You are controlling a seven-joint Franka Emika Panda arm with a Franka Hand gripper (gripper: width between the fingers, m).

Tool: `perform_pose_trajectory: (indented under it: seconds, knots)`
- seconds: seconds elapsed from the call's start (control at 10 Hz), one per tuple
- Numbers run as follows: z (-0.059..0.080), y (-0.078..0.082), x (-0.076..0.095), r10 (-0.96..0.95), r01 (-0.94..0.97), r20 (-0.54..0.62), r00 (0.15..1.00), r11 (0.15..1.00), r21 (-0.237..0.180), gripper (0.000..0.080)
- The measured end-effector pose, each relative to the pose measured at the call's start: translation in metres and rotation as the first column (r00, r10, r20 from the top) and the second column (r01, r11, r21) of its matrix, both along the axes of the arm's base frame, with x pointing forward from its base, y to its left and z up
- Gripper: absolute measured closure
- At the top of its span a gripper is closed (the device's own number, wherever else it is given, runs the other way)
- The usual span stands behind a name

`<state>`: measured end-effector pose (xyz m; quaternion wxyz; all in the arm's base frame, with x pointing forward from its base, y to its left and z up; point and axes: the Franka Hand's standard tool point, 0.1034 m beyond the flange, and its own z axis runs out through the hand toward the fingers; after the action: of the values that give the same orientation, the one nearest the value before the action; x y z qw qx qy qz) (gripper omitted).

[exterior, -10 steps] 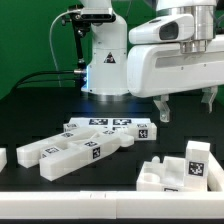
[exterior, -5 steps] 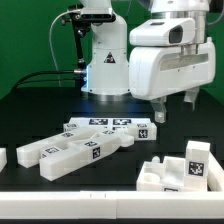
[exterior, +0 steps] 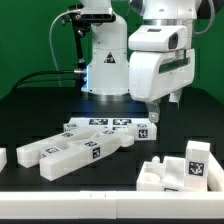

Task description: Assemble chair

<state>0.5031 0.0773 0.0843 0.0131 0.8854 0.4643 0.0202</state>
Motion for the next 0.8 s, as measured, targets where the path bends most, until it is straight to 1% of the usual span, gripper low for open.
perform_pose_trajectory:
  seconds: [0.1,0.2,0.4,0.5,0.6,0.8]
  knots:
    - [0.0,0.0,0.0,-0.001,0.001,-0.001,1.0,1.0,0.0,0.015]
    - [-0.004,-0.001,-0.007,-0.004,0.004,-0.018,1.0,1.0,-0.002,0.015]
    - [-0.022,0.0,-0.041,0.013,-0.015,-0.103,0.995,1.0,-0.023,0.015]
    - [-0.027,0.003,-0.051,-0.008,0.005,-0.09,0.996,0.999,-0.033,0.015]
    - [-0.031,0.004,-0.059,-0.026,0.024,-0.055,0.998,0.999,-0.031,0.015]
    - [-0.03,0.001,-0.057,-0.033,0.031,-0.066,0.997,0.999,-0.033,0.015]
